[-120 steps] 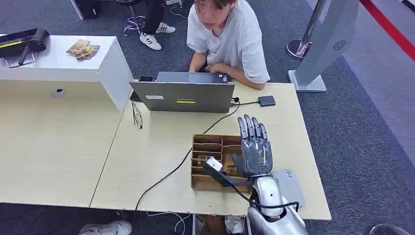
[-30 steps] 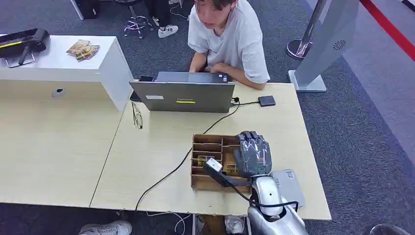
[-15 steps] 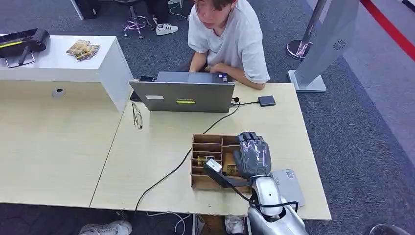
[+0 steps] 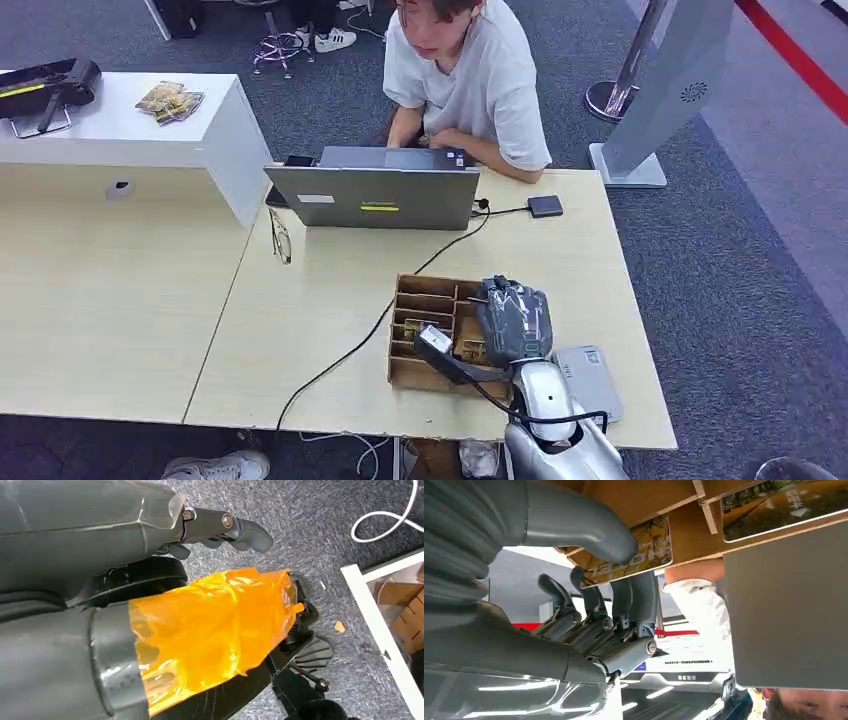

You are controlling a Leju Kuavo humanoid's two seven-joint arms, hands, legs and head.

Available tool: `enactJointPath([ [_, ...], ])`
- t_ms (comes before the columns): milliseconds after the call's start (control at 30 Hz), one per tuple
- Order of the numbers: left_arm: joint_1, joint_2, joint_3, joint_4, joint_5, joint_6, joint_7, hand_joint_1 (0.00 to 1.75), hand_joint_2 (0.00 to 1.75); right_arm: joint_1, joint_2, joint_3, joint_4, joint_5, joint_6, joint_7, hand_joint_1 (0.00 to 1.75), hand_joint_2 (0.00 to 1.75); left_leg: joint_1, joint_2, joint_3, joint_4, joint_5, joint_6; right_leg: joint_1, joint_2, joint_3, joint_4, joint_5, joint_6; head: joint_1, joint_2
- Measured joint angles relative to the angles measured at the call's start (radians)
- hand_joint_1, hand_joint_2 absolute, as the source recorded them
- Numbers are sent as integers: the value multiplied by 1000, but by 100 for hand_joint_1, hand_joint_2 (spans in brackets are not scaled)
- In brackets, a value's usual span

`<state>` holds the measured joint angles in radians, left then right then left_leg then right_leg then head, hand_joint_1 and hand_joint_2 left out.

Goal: Pass the card to the sensor for recognition and then transmit it.

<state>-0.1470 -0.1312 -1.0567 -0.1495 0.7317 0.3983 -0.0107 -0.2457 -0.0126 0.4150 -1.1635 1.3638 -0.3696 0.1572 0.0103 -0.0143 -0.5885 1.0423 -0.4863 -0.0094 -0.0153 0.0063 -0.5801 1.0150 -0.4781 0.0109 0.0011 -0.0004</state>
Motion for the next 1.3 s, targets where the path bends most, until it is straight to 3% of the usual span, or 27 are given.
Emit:
enactJointPath([
  [667,0,0,0,0,6,0,0,0,0,-4,0,3,2,-2,-12,0,157,175,0,0,0,0,0,0,0,0,0,0,0,0,0,0],
  [1300,1,0,0,0,22,6,-3,0,0,-3,-2,10,-74,-4,-27,-6,162,175,0,0,0,0,0,0,0,0,0,0,0,0,0,0],
])
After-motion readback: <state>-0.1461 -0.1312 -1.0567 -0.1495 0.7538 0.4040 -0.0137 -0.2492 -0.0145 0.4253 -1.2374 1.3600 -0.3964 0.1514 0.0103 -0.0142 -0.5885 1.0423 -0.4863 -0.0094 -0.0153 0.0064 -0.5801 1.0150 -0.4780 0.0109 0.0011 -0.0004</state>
